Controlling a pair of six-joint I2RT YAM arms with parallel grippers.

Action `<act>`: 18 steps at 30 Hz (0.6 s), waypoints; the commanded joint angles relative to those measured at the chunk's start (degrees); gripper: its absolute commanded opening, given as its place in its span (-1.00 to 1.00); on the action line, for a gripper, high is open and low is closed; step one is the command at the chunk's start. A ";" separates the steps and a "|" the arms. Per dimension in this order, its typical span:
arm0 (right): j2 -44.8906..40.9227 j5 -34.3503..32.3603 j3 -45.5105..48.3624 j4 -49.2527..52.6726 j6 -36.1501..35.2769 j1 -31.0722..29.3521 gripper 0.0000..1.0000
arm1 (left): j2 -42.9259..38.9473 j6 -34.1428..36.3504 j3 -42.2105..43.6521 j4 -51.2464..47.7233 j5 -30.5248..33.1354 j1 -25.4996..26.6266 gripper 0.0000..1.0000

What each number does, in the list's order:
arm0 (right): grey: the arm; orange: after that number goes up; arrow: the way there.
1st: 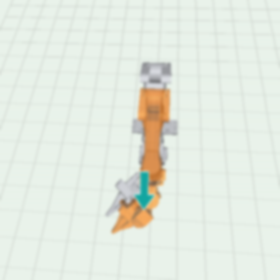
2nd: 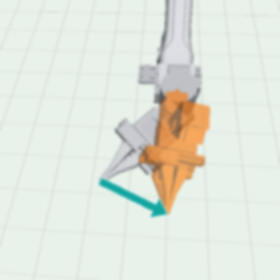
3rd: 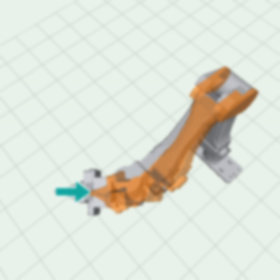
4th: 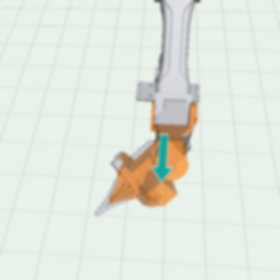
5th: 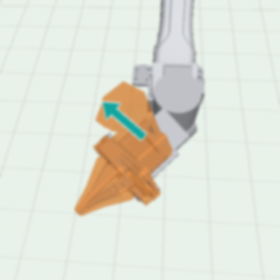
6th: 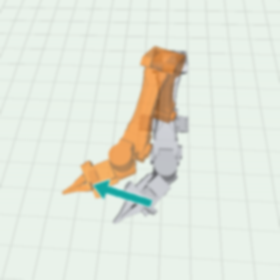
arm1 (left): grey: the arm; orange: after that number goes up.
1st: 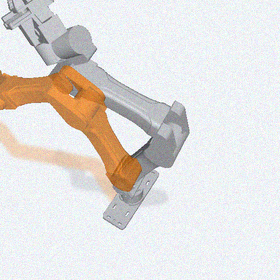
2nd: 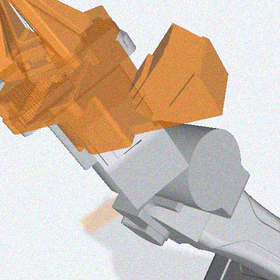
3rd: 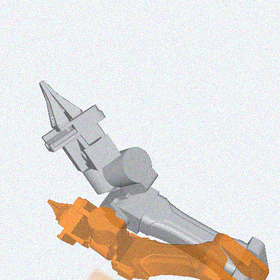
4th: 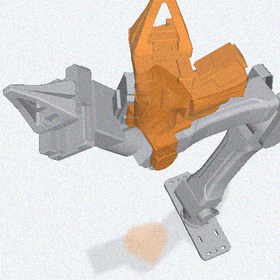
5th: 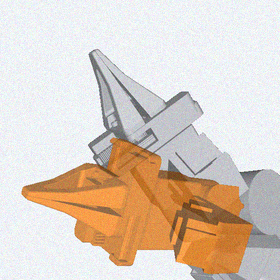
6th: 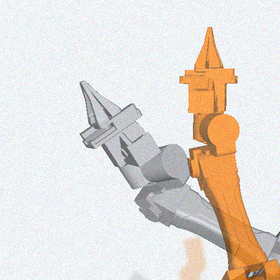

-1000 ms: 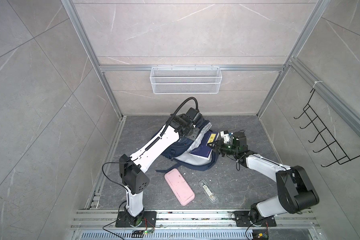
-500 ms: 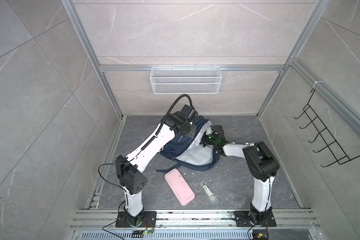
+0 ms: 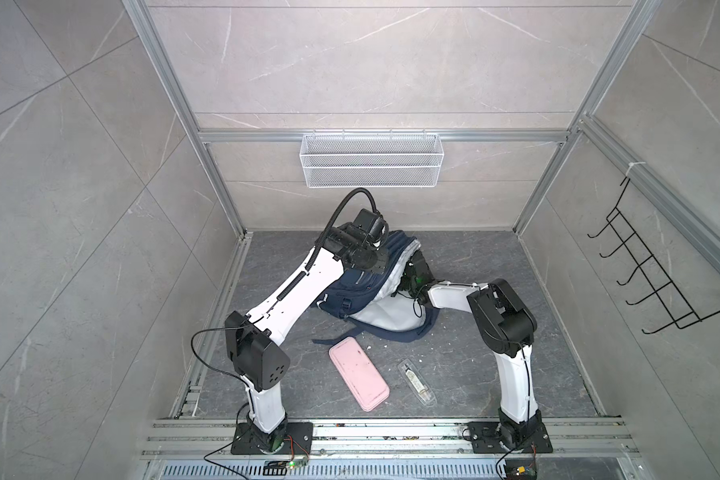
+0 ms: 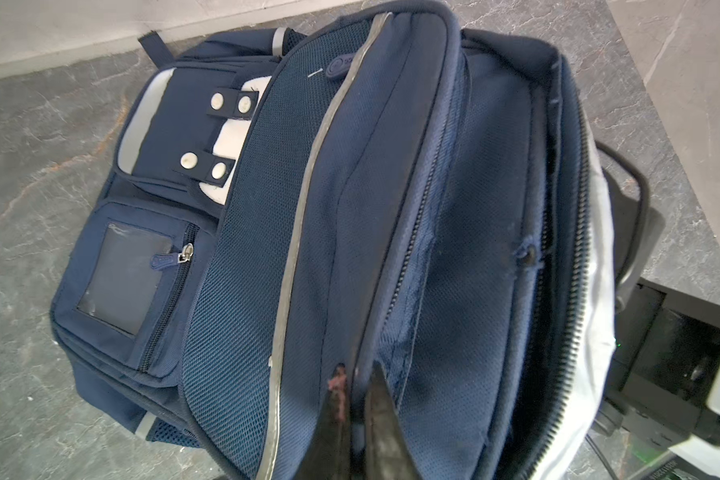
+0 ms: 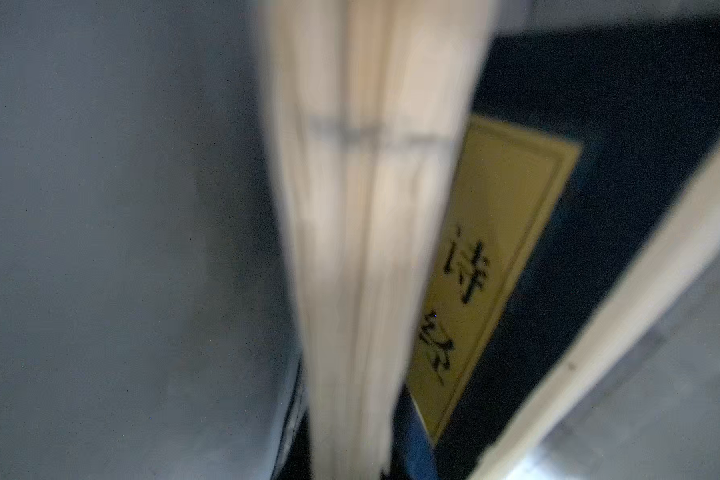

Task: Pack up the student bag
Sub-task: 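Pull the backpack opening wide with the left gripper while the right lowers the notebook in, then release the notebook and withdraw the right gripper toward the backpack's near side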

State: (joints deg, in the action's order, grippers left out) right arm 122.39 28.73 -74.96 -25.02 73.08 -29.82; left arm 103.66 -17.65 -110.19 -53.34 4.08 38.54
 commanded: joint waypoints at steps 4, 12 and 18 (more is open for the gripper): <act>-3.18 -2.17 -2.21 8.75 -6.12 -0.41 0.21 | -4.17 -1.58 -0.31 6.27 -0.91 -0.74 -1.00; -8.73 -4.58 -4.93 24.22 -16.20 -0.34 0.36 | -3.47 -1.95 0.05 7.28 -1.88 -1.14 -1.00; -13.77 -8.55 -3.85 35.43 -23.07 -0.32 0.40 | -2.00 -1.87 -0.13 7.82 -2.20 -1.35 -1.00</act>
State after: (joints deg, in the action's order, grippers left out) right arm 112.77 23.22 -78.30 3.05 55.53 -30.09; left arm 103.63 -18.92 -109.23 -50.85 2.70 37.54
